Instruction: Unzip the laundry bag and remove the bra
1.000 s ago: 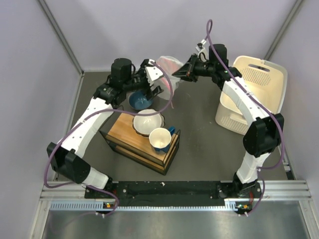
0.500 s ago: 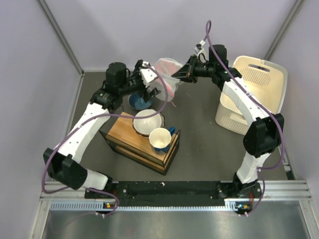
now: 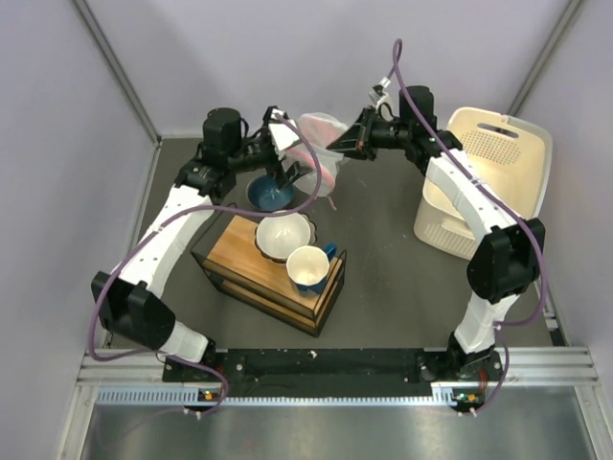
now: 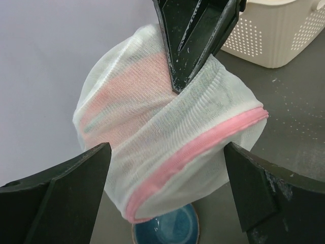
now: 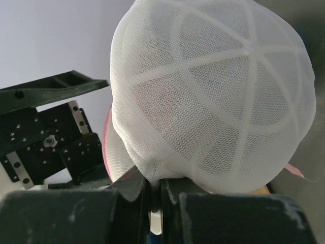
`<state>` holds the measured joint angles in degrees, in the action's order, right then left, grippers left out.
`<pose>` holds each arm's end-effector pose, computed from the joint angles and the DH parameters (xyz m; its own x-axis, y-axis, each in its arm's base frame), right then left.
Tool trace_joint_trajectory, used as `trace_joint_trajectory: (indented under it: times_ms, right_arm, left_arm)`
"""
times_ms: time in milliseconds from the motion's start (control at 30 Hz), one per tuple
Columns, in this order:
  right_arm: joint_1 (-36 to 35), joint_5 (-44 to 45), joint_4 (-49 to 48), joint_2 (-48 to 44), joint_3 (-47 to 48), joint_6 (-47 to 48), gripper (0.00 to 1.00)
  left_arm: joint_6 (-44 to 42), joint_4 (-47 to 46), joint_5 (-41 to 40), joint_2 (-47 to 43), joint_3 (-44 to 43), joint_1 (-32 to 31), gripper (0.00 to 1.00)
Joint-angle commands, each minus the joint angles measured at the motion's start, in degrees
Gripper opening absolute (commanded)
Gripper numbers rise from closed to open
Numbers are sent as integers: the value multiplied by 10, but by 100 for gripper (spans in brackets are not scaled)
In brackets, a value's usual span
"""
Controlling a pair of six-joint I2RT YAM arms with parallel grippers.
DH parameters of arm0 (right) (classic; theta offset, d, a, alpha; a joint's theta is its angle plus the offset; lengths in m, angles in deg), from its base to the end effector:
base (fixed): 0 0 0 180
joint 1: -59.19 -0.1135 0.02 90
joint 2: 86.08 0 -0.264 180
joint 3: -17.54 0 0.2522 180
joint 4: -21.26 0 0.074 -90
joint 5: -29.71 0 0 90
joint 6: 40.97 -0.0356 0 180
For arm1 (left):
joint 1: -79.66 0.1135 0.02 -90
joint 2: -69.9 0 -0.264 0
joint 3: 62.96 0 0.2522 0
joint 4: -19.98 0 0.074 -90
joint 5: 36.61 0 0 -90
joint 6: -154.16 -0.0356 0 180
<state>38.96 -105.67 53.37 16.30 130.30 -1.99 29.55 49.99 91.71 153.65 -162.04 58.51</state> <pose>0.3822 0.1678 0.3801 -0.8896 0.2541 -0.3795 -0.2730 0.3703 0.8879 0.3027 -0.1408 0.4168 0.2840 0.3679 -0.8854 0.8276 0.3722 0.4201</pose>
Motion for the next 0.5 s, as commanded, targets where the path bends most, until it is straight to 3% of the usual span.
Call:
trace_joint_trajectory:
  times_ms: [0, 67, 133, 167, 200, 233, 300, 333, 367, 433, 467]
  right_arm:
    - [-10, -23, -44, -40, 6, 6, 0]
    - [-10, -23, -44, -41, 1, 8, 0]
    - [-10, -21, -42, -44, -2, 10, 0]
    - [-10, -19, -42, -45, -4, 12, 0]
    - [-10, -19, -41, -43, -6, 15, 0]
    - [-8, -18, -39, -41, -6, 17, 0]
    - [-5, -18, -38, -39, -3, 22, 1]
    - [-4, -18, -37, -39, -2, 34, 11]
    - [-3, -12, -31, -41, 2, 41, 41]
    - [0, 12, -21, -60, 3, 77, 69]
    - [4, 27, 2, -67, 4, 97, 70]
  left_arm:
    - [-4, -5, 36, 33, -38, -2, 99]
    - [1, 2, 35, 41, -42, -4, 95]
    - [10, 16, 28, 49, -51, -6, 78]
    - [20, 19, 28, 49, -55, -6, 62]
    - [25, 20, 25, 46, -55, -6, 20]
    - [33, 19, 11, 43, -56, -6, 0]
    - [73, 13, -17, 34, -61, -7, 0]
    - [90, 9, -26, 31, -63, -7, 0]
    - [122, -2, -47, 27, -63, -7, 0]
    - [153, -20, -63, 14, -57, -7, 0]
    - [189, -33, -84, 10, -48, -6, 0]
